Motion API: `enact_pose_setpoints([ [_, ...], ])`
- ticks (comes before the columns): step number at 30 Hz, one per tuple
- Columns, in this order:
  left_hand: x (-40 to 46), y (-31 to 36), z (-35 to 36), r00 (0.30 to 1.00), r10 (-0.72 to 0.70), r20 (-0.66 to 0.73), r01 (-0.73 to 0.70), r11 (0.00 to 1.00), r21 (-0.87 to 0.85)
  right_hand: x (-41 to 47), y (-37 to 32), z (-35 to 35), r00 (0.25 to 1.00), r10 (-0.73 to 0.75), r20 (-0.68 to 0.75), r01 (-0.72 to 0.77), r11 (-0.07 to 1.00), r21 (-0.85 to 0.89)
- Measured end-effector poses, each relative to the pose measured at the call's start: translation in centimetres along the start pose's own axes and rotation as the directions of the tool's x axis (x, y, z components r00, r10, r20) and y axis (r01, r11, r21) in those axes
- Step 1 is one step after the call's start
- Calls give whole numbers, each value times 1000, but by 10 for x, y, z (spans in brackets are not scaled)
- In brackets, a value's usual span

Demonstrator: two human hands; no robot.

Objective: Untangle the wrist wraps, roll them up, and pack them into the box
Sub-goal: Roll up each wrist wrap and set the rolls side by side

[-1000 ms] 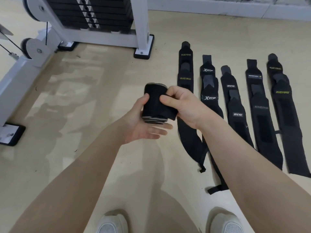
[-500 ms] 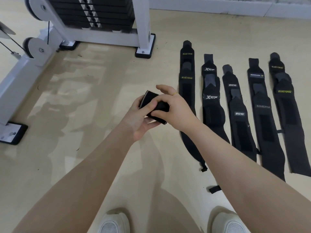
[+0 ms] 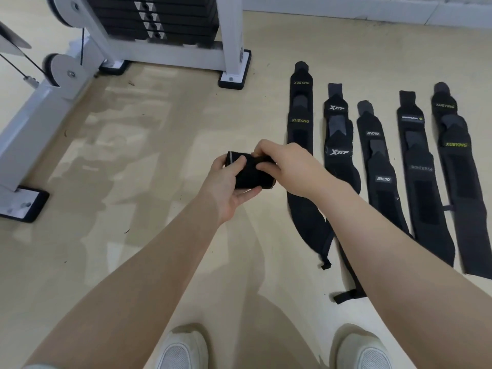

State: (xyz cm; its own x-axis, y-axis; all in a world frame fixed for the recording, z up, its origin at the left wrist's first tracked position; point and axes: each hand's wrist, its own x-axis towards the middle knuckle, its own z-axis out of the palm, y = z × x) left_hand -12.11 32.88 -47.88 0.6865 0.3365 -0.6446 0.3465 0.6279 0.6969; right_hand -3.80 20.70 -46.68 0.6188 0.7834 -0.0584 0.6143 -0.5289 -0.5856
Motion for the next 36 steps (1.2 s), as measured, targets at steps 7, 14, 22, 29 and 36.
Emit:
enact_pose_setpoints([
  [7, 0, -6, -8, 988, 59, 145, -78, 989, 128, 2, 3, -19, 991, 106, 79, -112, 990, 81],
  [14, -4, 3, -13, 945, 115, 307, -139, 989, 59, 0, 5, -4, 944, 322, 69, -282, 682, 674],
  [22, -8, 6, 10, 952, 187, 240, -260, 911, 320, -8, 5, 10, 814, 404, 418, -499, 119, 858],
  [29, 0, -9, 8, 978, 191, 84, -204, 957, 204, 5, -6, 27, 773, 577, 263, -428, 168, 888],
  [36, 10, -31, 20, 995, 48, -82, -44, 998, 53, 2, 3, 45, 765, 637, -96, -213, 391, 896],
])
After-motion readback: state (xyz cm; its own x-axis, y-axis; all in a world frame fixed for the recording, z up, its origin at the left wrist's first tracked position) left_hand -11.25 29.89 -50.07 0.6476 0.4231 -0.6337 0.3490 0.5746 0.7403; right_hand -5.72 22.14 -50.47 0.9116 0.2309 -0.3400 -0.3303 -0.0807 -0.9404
